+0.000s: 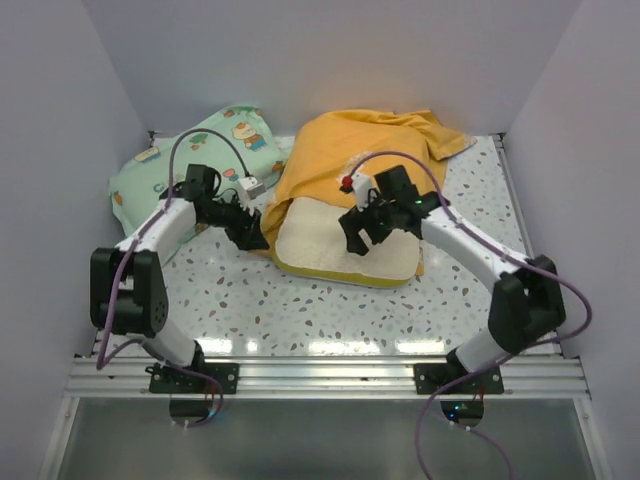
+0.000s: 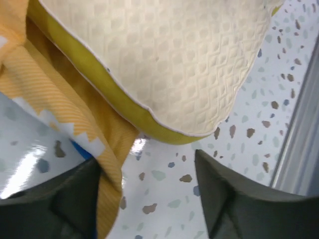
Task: Put the pillow into the pillowcase
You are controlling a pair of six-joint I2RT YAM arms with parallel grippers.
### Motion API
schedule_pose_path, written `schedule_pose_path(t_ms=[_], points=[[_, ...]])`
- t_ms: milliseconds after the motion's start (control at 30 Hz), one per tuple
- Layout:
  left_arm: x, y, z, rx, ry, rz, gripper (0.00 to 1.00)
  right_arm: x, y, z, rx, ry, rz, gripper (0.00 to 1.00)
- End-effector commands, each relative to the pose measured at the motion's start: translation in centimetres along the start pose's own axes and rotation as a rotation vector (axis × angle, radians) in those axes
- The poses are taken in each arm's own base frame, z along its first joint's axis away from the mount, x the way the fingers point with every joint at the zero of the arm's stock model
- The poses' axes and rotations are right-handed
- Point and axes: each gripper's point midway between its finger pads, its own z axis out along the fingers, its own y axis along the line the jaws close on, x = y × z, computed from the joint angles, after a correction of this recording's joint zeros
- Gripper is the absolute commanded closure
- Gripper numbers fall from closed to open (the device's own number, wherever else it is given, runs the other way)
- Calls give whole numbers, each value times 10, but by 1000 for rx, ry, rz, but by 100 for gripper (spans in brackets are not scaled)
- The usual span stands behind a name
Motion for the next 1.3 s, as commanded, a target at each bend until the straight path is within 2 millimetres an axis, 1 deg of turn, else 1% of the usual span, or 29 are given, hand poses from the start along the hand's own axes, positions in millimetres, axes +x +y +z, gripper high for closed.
schedule_pose_path(t_ms=[0,33,67,100,133,167,200,233,267,300,367,400,433,467,500,533,567,600,667,833,867,933,967,1033,1067,1100,1200,1233,1267], points=[[-49,-8,-44,-155,-120,341,21,-21,38,-82,-264,-181,168,13],[-52,-12,-44,-171,-131,376,19,-17,17,-96,-228,-205,221,13],[-59,-18,-42,-182,-138,423,17,-14,8,-109,-207,-222,261,12],[-73,-31,-30,-211,-129,518,16,-3,-2,-113,-189,-208,326,12],[-73,-38,-18,-221,-113,551,15,17,-25,-115,-143,-195,431,12],[-85,-47,-7,-234,-129,611,14,34,-32,-113,-129,-157,528,12],[-85,-64,18,-231,-102,660,13,57,-40,-105,-98,-100,594,12],[-92,-71,30,-237,-112,678,13,75,-53,-105,-69,-71,702,13],[-100,-83,55,-247,-118,697,12,99,-57,-96,-54,-8,802,14],[-113,-89,64,-268,-131,704,8,112,-68,-95,-24,2,871,14],[-134,-101,83,-282,-185,656,6,122,-82,-90,27,-5,935,14],[-133,-102,102,-313,-170,611,3,127,-88,-85,42,4,955,14],[-152,-109,107,-317,-214,571,2,131,-93,-81,70,10,965,15],[-150,-113,116,-307,-218,419,2,130,-101,-76,85,-9,977,18],[-143,-109,132,-314,-188,327,0,134,-102,-68,78,6,992,18],[-152,-107,135,-346,-214,229,0,136,-105,-63,85,10,999,18],[-140,-102,140,-387,-182,72,0,137,-109,-58,91,8,1017,19],[-138,-95,147,-449,-169,23,0,140,-110,-54,96,19,1024,19],[-137,-85,146,-539,-214,-86,0,147,-116,-43,108,26,1036,19],[-135,-66,155,-670,-231,-159,0,173,-115,-13,119,67,1088,24],[-121,-55,166,-704,-187,-181,0,174,-117,-9,120,67,1091,25],[-120,-51,177,-701,-175,-213,0,182,-118,1,120,92,1102,27],[-110,-44,189,-704,-142,-222,0,181,-119,3,108,86,1101,29],[-105,-41,202,-687,-137,-228,0,179,-118,8,89,88,1102,36],[-91,-33,214,-688,-100,-255,0,180,-116,11,81,96,1102,37],[-93,-30,219,-692,-96,-258,0,177,-113,12,65,97,1094,40],[-66,-6,230,-741,-25,-285,0,171,-107,7,30,89,1072,48],[-61,-1,232,-742,-16,-288,8,170,-104,5,17,91,1062,48],[-57,8,231,-731,3,-290,43,170,-100,1,6,103,1059,47]])
